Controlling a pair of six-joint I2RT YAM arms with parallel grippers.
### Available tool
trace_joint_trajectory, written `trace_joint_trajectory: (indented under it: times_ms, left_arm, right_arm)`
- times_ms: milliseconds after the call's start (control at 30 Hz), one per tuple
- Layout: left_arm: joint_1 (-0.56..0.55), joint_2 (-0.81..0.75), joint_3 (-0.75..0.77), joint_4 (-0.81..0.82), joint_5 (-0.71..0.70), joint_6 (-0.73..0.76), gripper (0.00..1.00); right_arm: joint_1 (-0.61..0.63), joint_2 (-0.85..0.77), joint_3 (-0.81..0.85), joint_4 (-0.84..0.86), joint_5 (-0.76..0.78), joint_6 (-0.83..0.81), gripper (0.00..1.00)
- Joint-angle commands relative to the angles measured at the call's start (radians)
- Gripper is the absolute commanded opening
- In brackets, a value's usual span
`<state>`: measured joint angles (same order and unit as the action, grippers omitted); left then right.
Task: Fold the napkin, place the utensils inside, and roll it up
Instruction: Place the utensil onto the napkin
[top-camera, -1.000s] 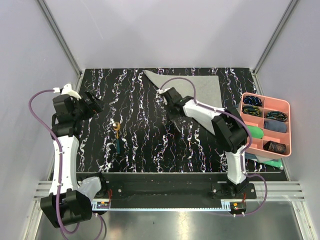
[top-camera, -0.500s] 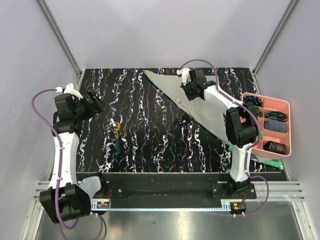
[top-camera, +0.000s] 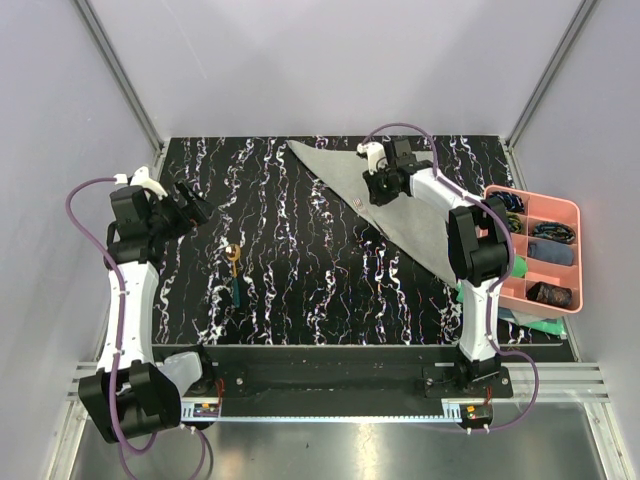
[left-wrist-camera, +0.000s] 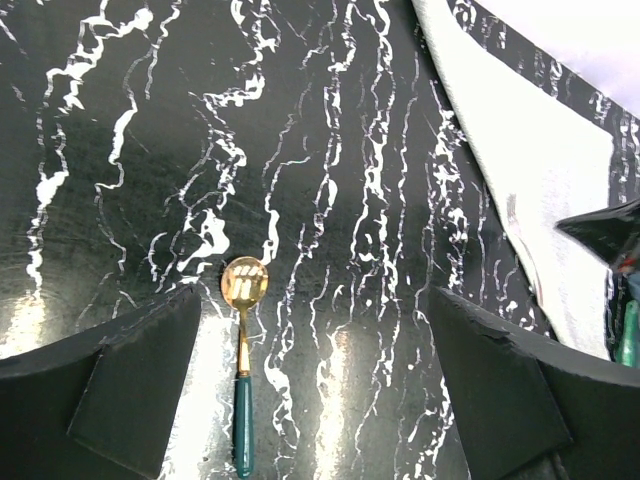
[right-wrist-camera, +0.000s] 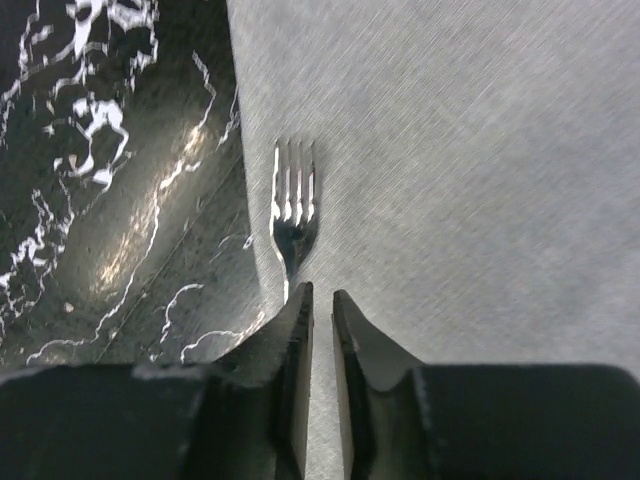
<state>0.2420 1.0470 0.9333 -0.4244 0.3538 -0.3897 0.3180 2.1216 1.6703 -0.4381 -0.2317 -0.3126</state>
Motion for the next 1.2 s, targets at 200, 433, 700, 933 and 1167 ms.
trace_joint_trajectory:
  times_ms: [200,433,700,933,1167]
  left_arm:
    - [0.005,-0.005,-0.007,0.053,0.05,-0.008,0.99]
    - [0.005,-0.01,-0.008,0.056,0.051,-0.009,0.99]
    - [0.005,-0.008,-0.008,0.058,0.059,-0.012,0.99]
    - [0.005,-0.013,-0.01,0.059,0.059,-0.014,0.99]
    - [0.006,-0.015,-0.011,0.061,0.06,-0.012,0.99]
  right_arm:
    - [0.007,-0.038,-0.09,-0.027,-0.054,0.049,0.28]
    - [0.02,-0.031,-0.09,-0.027,-0.02,0.043,0.32]
    - [0.041,0.0,-0.067,-0.027,0.04,0.021,0.29]
    - [0.041,0.026,-0.057,-0.03,0.065,0.013,0.24]
    - [0.043,0.041,-0.05,-0.034,0.075,0.009,0.24]
